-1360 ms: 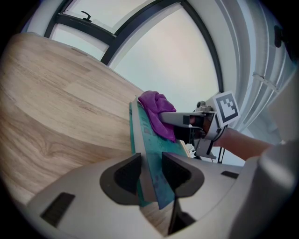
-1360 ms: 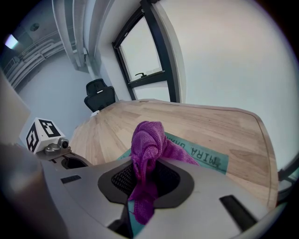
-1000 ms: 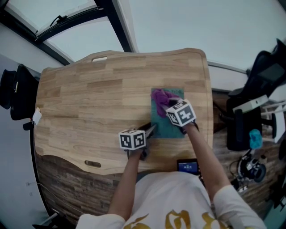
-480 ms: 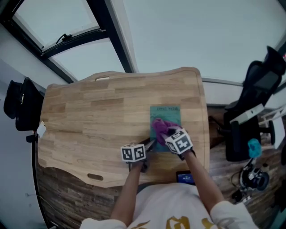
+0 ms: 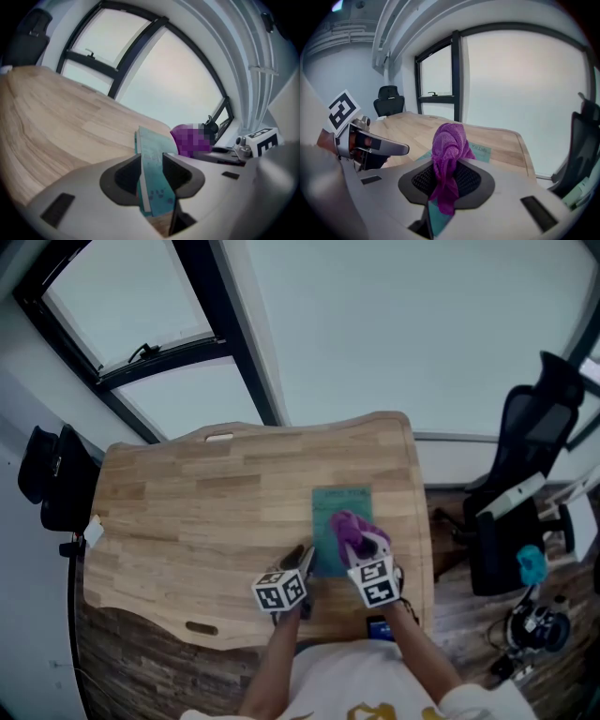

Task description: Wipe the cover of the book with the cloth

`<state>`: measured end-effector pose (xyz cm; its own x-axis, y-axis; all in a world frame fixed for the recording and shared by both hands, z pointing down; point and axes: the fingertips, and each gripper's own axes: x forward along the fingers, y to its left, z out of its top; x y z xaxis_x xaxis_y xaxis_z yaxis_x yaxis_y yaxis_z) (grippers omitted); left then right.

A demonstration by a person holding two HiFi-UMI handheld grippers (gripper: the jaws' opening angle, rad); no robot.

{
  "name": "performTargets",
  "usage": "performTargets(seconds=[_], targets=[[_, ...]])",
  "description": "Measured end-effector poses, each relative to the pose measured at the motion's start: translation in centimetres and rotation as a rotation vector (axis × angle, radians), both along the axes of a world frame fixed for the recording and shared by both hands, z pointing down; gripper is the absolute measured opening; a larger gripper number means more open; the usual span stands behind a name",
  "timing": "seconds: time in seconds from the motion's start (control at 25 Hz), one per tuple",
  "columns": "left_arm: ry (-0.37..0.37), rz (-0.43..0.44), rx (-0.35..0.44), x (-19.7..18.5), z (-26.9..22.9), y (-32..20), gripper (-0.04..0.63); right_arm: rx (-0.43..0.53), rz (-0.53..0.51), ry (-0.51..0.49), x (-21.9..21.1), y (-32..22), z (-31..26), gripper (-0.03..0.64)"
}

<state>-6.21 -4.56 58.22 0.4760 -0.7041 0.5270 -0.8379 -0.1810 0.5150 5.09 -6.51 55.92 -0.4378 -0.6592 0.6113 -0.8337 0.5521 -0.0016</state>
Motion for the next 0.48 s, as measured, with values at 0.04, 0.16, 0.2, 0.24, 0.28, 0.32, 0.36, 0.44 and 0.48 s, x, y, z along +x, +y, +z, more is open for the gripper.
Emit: performTargets(seconds=[0.04,0.16,0.2,0.24,0.28,0.32,0.36,0.44,0.48], targets=[[-0.037,-0.004,0.045,-0.2,-1.2,-0.3,0.143,0.032,0.008,-0.003,0.1,0.0,-0.7,0.073],[-0.136,-0.006,0.181,0.0,-4.6,-1.2,0.128,0.113,0.02,-0.014,-0.1,0.2,-3.0,0.073],[-0.167,-0.004,0.224,0.2,-5.7,-1.4,0.109,0.136,0.024,-0.022,-0.2,0.2,-3.7,0.074],[-0.198,0.002,0.266,0.4,-6.8,-1.7,0.098,0.157,0.028,-0.028,-0.3,0.1,-4.3,0.074],[-0.228,0.01,0.304,0.7,-7.8,-1.9,0.084,0.172,0.029,-0.03,-0.3,0.1,-4.9,0.074],[-0.254,0.02,0.339,0.9,-8.8,-2.1,0.056,0.182,0.032,-0.03,-0.2,0.2,-5.5,0.074],[-0.272,0.027,0.368,1.1,-9.7,-2.3,0.022,0.19,0.038,-0.032,-0.1,0.2,-6.0,0.074],[-0.28,0.036,0.408,1.6,-11.1,-2.7,0.002,0.201,0.053,-0.035,0.4,0.1,-6.5,0.074],[-0.276,0.038,0.42,1.7,-11.6,-2.8,0.002,0.201,0.059,-0.034,0.8,0.1,-6.6,0.074]])
